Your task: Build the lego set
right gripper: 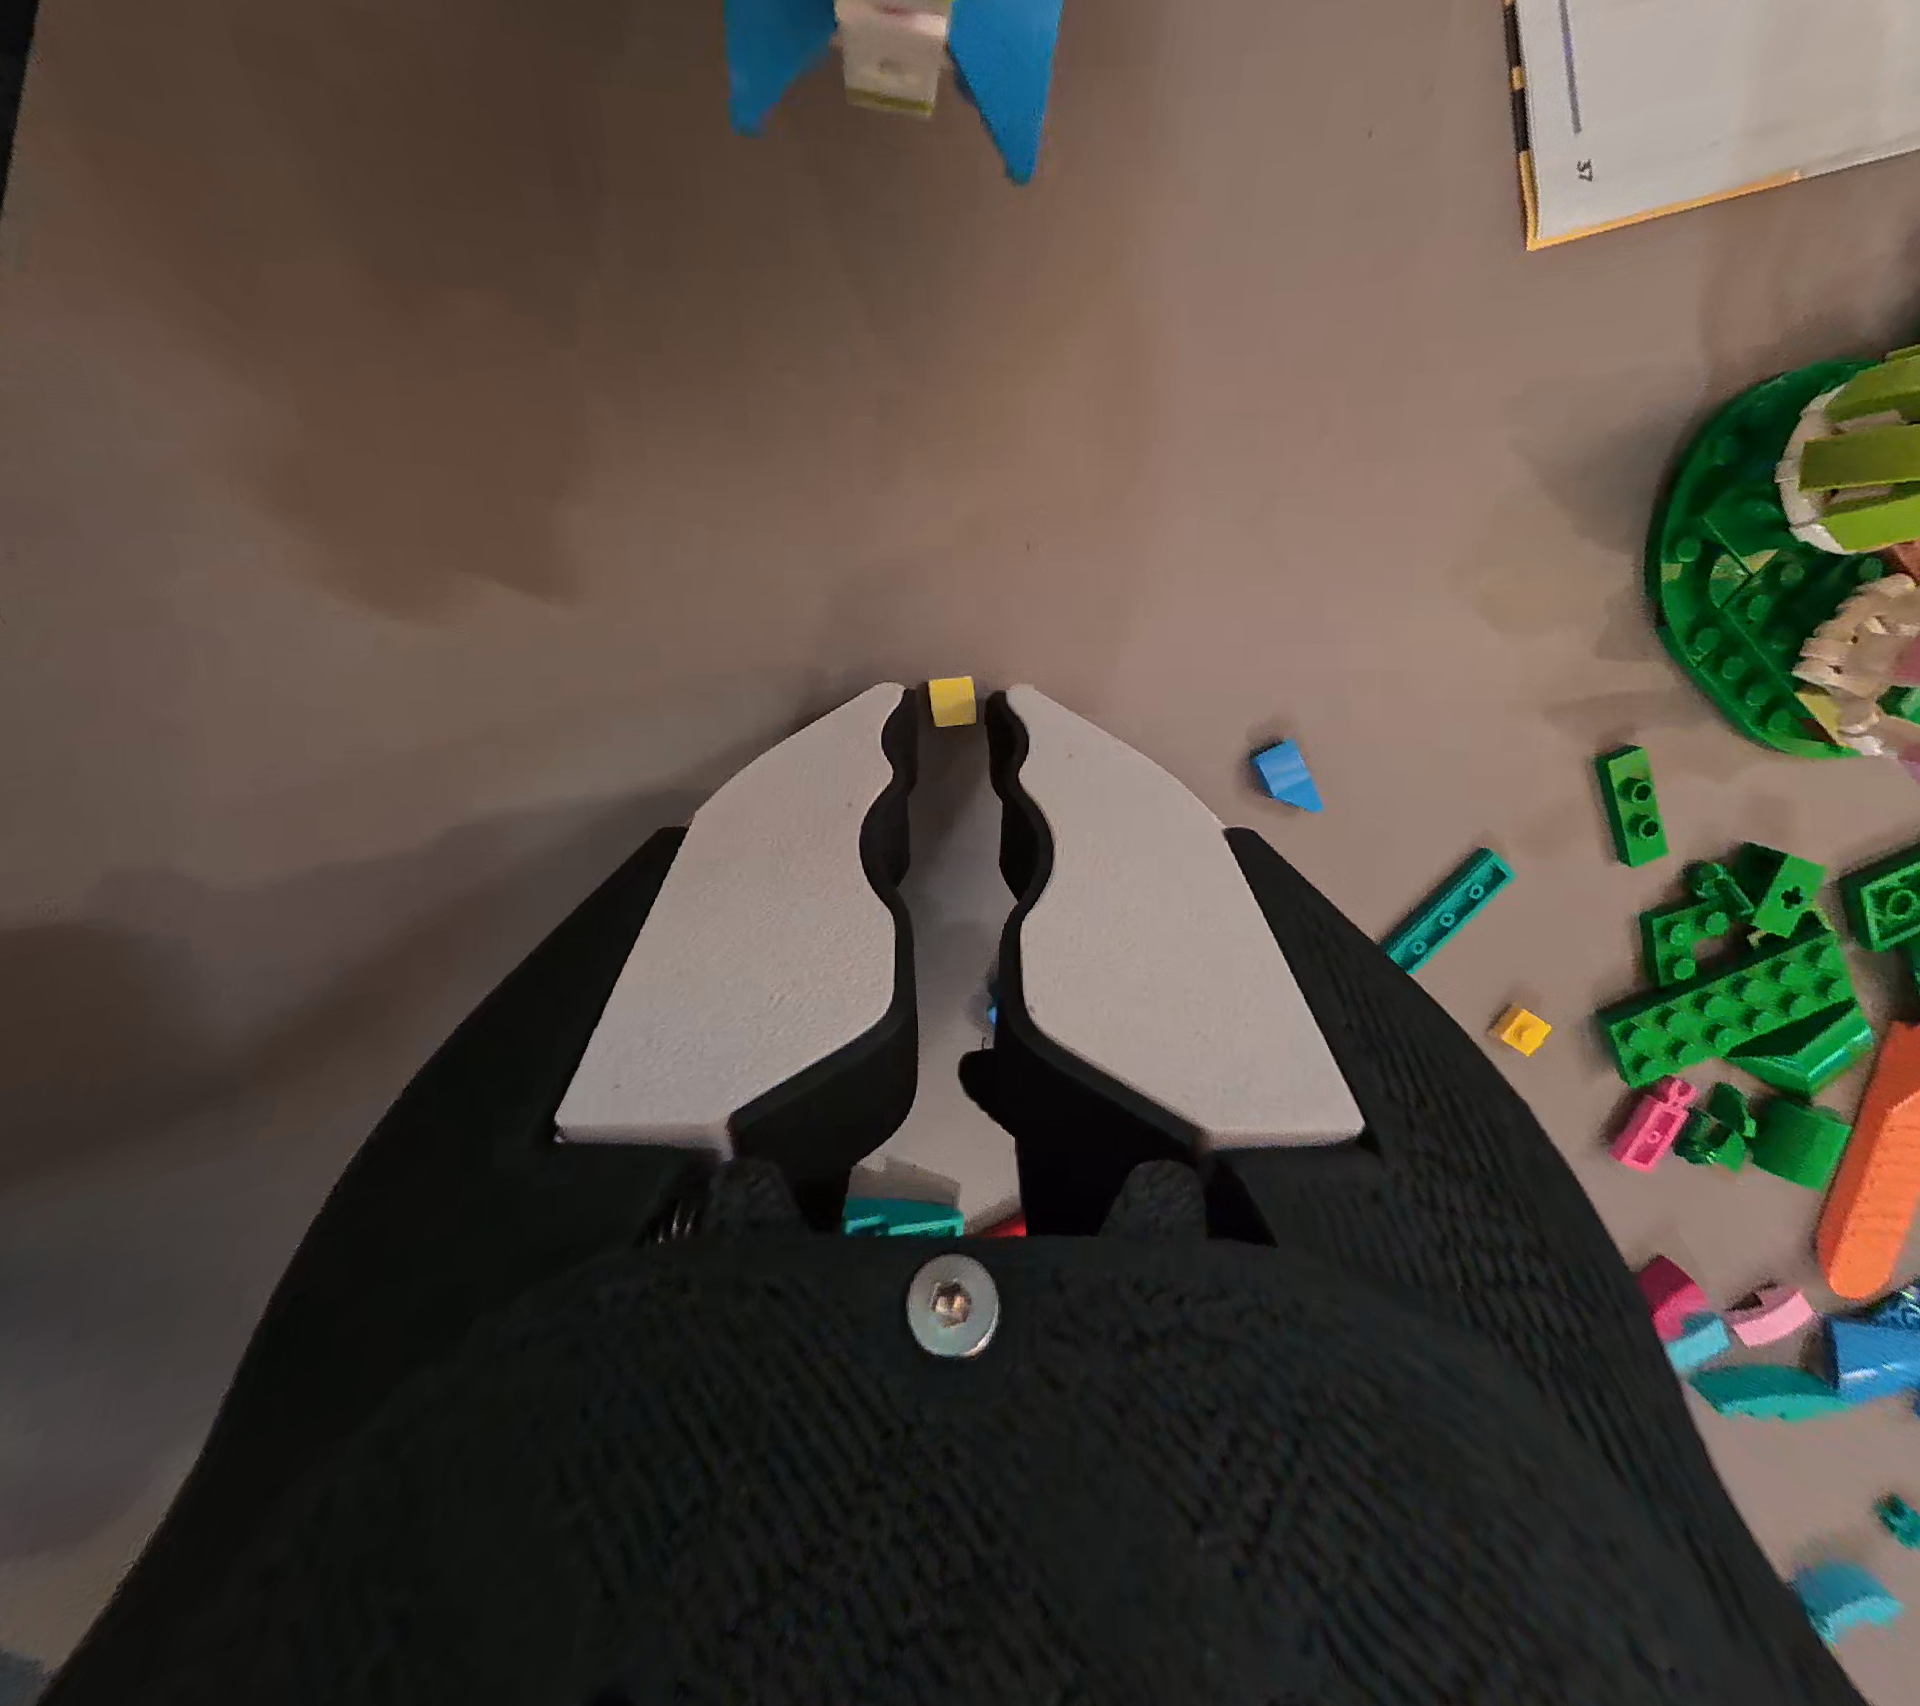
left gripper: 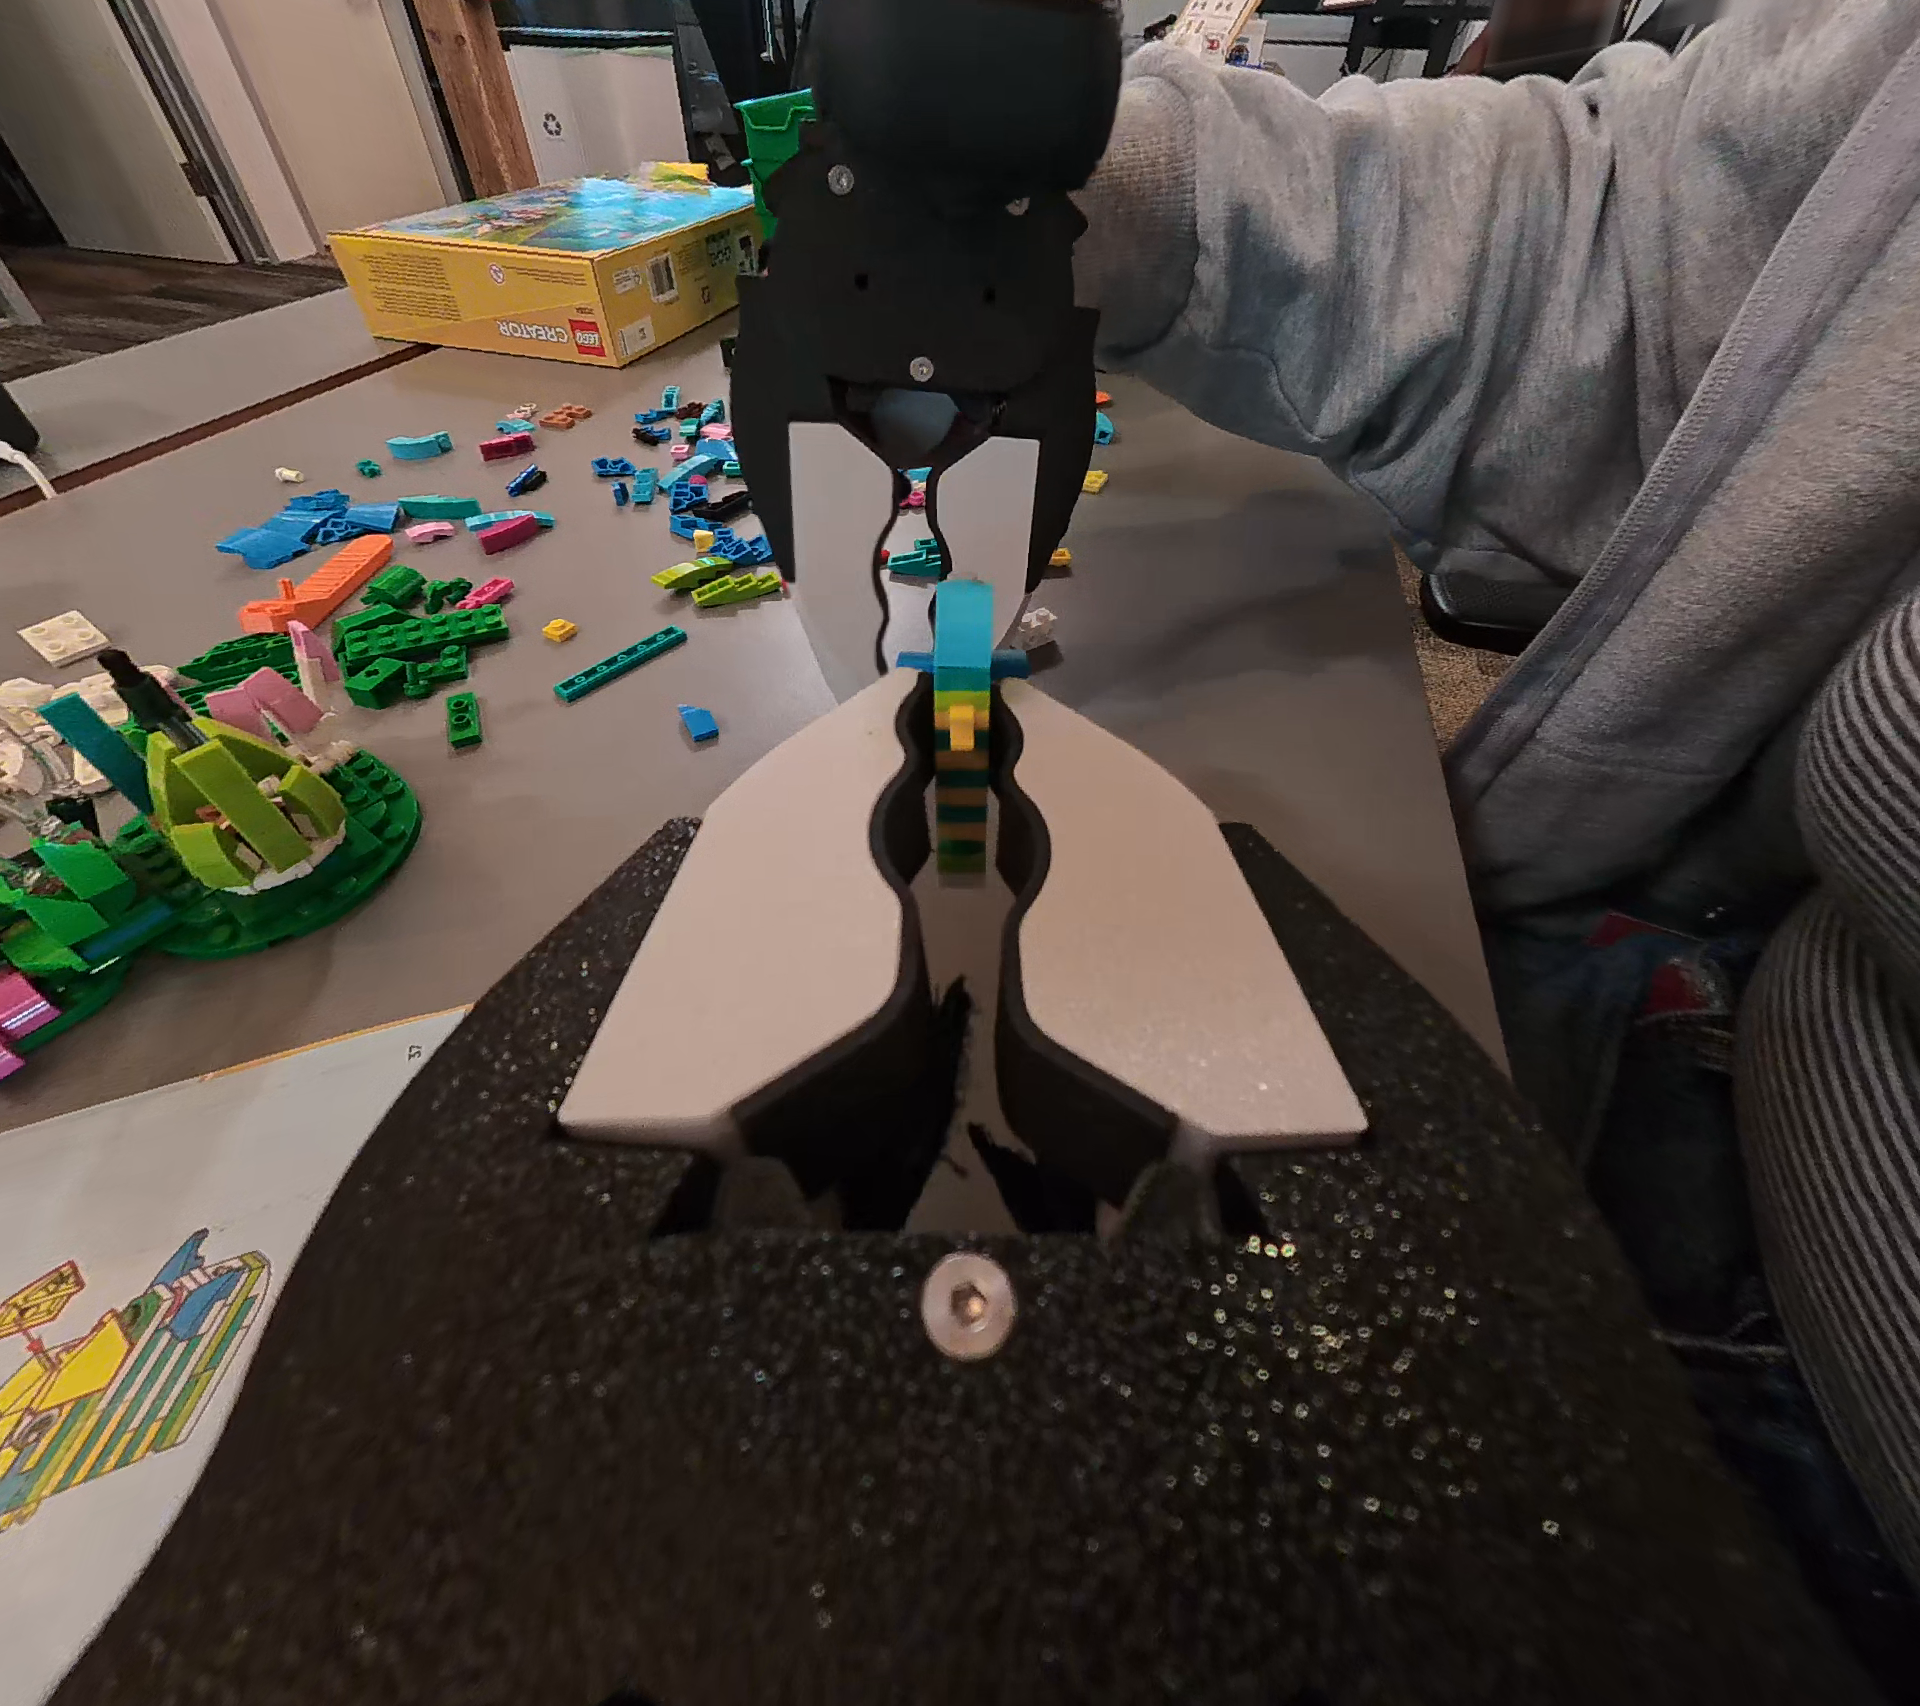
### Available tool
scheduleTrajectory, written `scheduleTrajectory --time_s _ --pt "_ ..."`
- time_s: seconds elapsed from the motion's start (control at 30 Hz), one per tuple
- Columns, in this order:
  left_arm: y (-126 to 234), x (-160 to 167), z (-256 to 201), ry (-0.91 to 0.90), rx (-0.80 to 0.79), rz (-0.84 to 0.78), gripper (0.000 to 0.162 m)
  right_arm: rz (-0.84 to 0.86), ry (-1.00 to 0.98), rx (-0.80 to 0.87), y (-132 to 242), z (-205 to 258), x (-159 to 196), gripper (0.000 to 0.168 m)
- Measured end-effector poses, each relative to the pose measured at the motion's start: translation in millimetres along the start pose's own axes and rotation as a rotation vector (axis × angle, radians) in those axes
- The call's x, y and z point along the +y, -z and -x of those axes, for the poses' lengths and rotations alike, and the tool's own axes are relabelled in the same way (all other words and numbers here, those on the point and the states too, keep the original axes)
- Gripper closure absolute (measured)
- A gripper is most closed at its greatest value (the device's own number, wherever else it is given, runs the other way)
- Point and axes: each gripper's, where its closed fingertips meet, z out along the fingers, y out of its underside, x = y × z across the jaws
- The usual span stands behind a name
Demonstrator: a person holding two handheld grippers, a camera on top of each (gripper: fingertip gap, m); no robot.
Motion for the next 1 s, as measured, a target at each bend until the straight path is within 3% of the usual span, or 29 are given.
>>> scheduleTrajectory --time_s 0.17,0.33,0.43,0.7,1.0 --pt "0.1 0.0 2.3 0.012 -0.010 -0.001 0.154 -0.058 -0.043 0.060 7.7 -7.0 -9.8 0.162" --pt "1.0 -1.1 6.9 0.011 -0.050 -0.010 0.154 -0.505 -0.066 0.212 64.9 -16.4 -74.2 0.162" --pt "-1.0 1.3 6.3 -0.021 -0.070 0.012 0.154 -0.630 -0.024 0.239 87.5 -6.8 -101.5 0.162" --pt "-6.4 8.8 4.3 -0.172 -0.146 0.082 0.154 -0.421 0.055 0.256 67.5 3.3 -108.5 0.162" --pt "-5.2 4.8 4.4 -0.298 -0.199 0.068 0.154 -0.385 0.141 0.306 66.8 6.8 -106.9 0.162"
